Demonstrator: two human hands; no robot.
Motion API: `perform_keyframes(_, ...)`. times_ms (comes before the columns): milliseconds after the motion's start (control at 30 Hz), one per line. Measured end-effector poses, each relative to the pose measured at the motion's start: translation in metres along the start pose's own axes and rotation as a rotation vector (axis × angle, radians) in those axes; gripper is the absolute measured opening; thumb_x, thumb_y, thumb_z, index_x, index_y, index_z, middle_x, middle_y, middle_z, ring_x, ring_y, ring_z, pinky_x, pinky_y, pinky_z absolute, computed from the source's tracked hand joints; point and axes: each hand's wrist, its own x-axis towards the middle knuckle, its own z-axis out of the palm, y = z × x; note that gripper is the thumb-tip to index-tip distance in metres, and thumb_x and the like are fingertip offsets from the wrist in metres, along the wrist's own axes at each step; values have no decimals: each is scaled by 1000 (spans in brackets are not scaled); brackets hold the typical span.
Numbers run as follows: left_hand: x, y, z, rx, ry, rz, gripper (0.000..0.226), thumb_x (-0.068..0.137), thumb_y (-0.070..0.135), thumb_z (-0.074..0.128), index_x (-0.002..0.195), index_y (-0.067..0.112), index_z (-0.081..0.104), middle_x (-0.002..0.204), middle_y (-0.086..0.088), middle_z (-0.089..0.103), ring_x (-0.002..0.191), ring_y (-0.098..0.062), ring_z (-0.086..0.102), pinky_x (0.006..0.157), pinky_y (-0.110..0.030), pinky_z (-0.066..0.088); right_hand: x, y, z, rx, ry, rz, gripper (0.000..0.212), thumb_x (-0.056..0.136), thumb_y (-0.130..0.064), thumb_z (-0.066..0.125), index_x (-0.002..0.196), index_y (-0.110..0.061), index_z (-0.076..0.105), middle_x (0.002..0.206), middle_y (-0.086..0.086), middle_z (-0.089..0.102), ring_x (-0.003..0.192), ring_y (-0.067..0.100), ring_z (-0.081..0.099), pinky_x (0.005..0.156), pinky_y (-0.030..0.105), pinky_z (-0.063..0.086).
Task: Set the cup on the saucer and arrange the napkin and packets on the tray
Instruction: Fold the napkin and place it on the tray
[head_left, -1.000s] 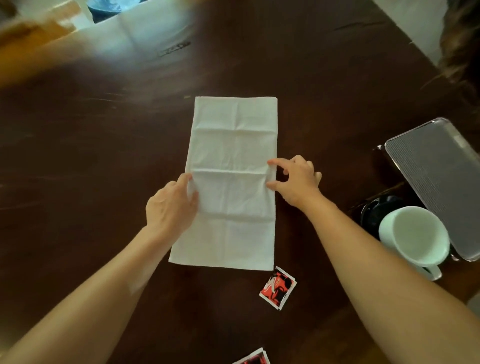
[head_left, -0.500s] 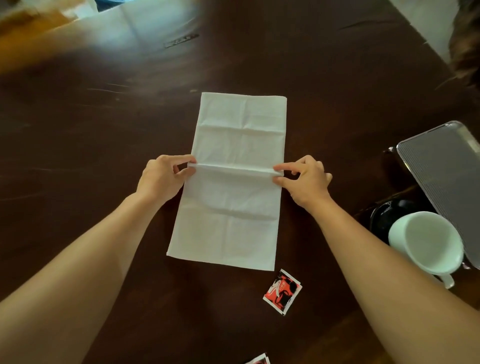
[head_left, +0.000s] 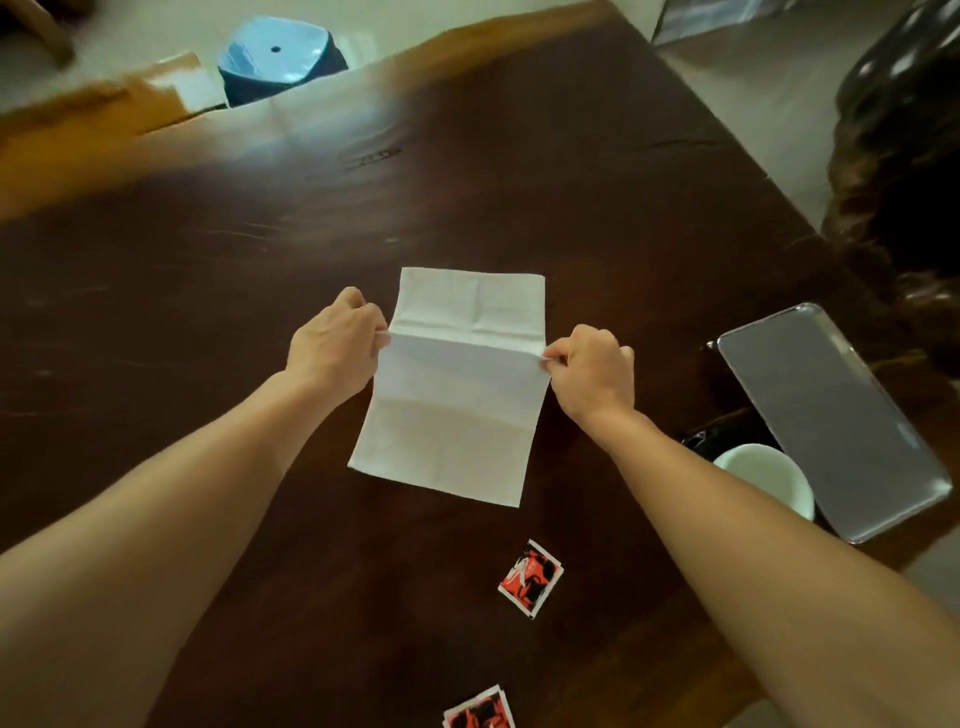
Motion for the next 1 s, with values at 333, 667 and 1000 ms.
perform_keyframes(333, -67, 31, -73, -359, 215, 37, 17, 101, 17, 55, 111, 6, 62, 105, -11, 68, 94, -19, 55, 75, -36, 51, -16, -14, -99, 356, 39, -41, 10, 93, -19, 70, 99, -12, 73, 106, 4, 58, 93, 15, 57, 71, 16, 46)
perform_keyframes(667, -123, 83, -116, -482, 236, -151, 7, 101, 21, 57, 103, 15, 59, 93, 0, 67, 80, -19, 66, 57, -22, 47, -25, 2, -159, 457, -70, -212, 7, 95, -23, 67, 99, -19, 71, 99, -7, 65, 84, 6, 59, 64, 10, 42)
perform_keyframes(1000, -178, 120, -107, -483, 84, -430, 9, 98, 23, 63, 103, 23, 70, 91, 7, 67, 83, -7, 63, 62, -19, 47, -24, 27, -174, 427, -354, -371, 12, 94, -22, 69, 100, -15, 76, 94, -3, 71, 90, 13, 65, 71, 22, 51)
